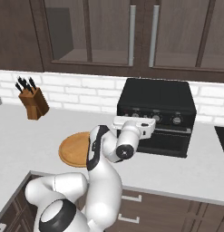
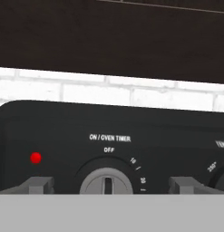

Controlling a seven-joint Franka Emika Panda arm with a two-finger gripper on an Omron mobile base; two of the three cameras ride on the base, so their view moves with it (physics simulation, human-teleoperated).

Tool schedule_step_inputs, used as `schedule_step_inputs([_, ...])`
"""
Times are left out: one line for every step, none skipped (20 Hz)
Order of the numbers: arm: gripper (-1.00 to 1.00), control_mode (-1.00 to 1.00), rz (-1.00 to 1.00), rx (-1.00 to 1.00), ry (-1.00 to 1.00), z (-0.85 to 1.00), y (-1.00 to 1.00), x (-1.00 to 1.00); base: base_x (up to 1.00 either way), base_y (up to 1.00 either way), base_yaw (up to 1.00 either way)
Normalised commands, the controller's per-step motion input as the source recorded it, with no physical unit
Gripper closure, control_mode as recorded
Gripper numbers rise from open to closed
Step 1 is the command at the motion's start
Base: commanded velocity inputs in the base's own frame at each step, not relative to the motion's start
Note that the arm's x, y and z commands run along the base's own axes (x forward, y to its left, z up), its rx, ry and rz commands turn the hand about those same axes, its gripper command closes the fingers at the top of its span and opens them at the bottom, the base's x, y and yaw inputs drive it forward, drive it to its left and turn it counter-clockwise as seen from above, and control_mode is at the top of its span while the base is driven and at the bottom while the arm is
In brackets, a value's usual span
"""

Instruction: Pick up the kebab skewer and baguette bread, and place them inside the toaster oven. Close the toaster oven door and start by setting the timer.

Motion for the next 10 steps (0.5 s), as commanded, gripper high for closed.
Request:
schedule_step_inputs([-1.0, -1.0, 0.0, 0.0, 0.0, 0.0, 0.0, 0.0, 0.0, 0.0, 0.0])
schedule_step_inputs([-1.0, -1.0, 0.0, 0.0, 0.0, 0.0, 0.0, 0.0, 0.0, 0.0, 0.0])
schedule_step_inputs([-1.0, -1.0, 0.0, 0.0, 0.0, 0.0, 0.0, 0.0, 0.0, 0.0, 0.0])
schedule_step_inputs([-1.0, -1.0, 0.0, 0.0, 0.0, 0.0, 0.0, 0.0, 0.0, 0.0, 0.0])
schedule_step_inputs([-1.0, -1.0, 0.0, 0.0, 0.0, 0.0, 0.0, 0.0, 0.0, 0.0, 0.0])
schedule_step_inputs([-1.0, -1.0, 0.0, 0.0, 0.0, 0.0, 0.0, 0.0, 0.0, 0.0, 0.0])
schedule_step_inputs([-1.0, -1.0, 0.0, 0.0, 0.0, 0.0, 0.0, 0.0, 0.0, 0.0, 0.0])
schedule_step_inputs([-1.0, -1.0, 0.0, 0.0, 0.0, 0.0, 0.0, 0.0, 0.0, 0.0, 0.0])
schedule_step_inputs([-1.0, -1.0, 0.0, 0.0, 0.0, 0.0, 0.0, 0.0, 0.0, 0.0, 0.0])
schedule_step_inputs([-1.0, -1.0, 0.0, 0.0, 0.0, 0.0, 0.0, -0.01, 0.0, 0.0, 0.0])
